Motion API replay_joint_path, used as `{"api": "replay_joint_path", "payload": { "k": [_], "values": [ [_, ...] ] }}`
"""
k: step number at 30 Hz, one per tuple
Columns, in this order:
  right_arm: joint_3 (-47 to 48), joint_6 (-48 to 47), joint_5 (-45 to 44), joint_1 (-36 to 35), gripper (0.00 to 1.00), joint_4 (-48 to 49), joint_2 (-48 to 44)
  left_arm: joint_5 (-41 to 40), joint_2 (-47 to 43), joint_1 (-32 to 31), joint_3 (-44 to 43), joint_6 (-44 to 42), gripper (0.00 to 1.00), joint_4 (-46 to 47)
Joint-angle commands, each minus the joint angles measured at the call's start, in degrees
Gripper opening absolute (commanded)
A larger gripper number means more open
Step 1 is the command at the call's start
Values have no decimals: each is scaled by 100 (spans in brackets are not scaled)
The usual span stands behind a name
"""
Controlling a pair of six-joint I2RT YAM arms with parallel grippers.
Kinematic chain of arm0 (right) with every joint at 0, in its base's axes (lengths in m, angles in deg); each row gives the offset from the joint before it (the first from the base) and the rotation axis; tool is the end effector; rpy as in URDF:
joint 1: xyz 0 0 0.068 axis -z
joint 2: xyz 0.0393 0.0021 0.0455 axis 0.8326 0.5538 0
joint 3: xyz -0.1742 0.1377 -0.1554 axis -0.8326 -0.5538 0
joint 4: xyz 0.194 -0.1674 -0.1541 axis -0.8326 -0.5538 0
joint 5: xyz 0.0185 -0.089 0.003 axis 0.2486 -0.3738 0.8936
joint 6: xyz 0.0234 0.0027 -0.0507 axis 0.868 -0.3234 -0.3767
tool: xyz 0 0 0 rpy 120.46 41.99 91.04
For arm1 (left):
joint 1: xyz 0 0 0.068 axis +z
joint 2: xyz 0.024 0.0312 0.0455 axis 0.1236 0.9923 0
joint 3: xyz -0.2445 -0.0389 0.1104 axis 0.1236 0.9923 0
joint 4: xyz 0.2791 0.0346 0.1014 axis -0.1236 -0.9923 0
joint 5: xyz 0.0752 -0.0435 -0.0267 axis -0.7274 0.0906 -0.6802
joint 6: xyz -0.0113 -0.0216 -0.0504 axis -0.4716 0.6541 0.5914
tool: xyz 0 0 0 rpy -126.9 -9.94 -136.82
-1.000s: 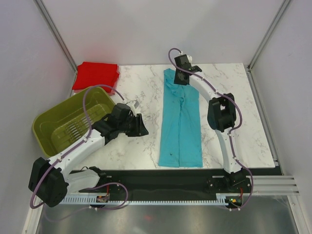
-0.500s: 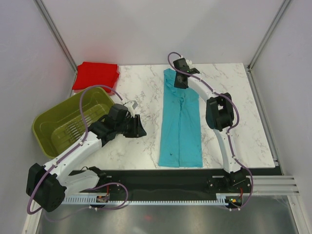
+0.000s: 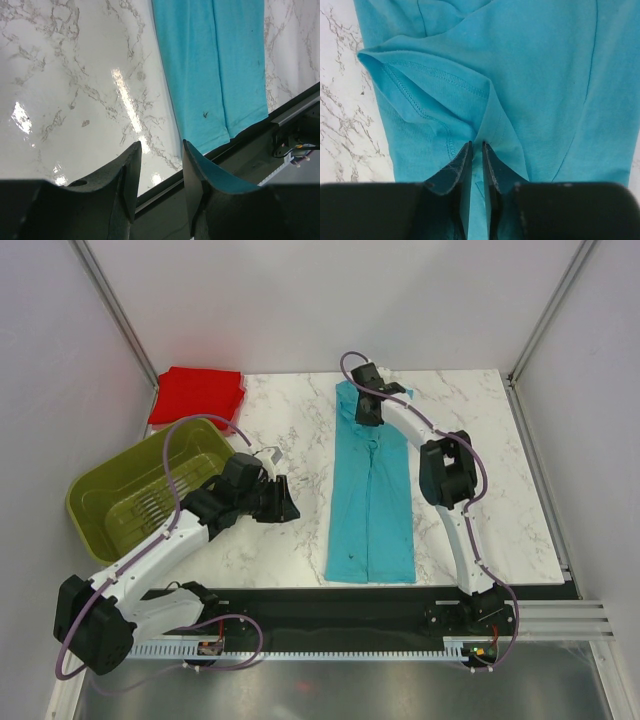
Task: Fold and stack the t-shirts
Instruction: Fold the tshirt
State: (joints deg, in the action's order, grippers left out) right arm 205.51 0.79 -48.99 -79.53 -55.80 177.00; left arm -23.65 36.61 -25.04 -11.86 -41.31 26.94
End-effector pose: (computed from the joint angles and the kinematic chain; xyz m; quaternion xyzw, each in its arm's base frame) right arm 0.5361 0.2178 0.1723 0.0934 0.9380 0.0161 0.3335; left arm 0.2191 -0.1475 0.2429 0.0705 0.9164 -0.2797 0.2775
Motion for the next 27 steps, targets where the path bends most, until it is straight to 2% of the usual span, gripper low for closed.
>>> {"api": "replay_joint_path", "payload": {
  "k": [1, 6, 27],
  "values": [
    [-29, 61, -152, -49, 20, -70, -19, 36, -114, 41, -185, -221, 46, -32],
    [-327, 104, -135, -57, 3, -70, -221, 28, -105, 41, -194, -203, 46, -32],
    [-767, -133, -468, -409, 0, 53, -713, 19, -70, 59, -194, -186, 46, -40]
  ]
}}
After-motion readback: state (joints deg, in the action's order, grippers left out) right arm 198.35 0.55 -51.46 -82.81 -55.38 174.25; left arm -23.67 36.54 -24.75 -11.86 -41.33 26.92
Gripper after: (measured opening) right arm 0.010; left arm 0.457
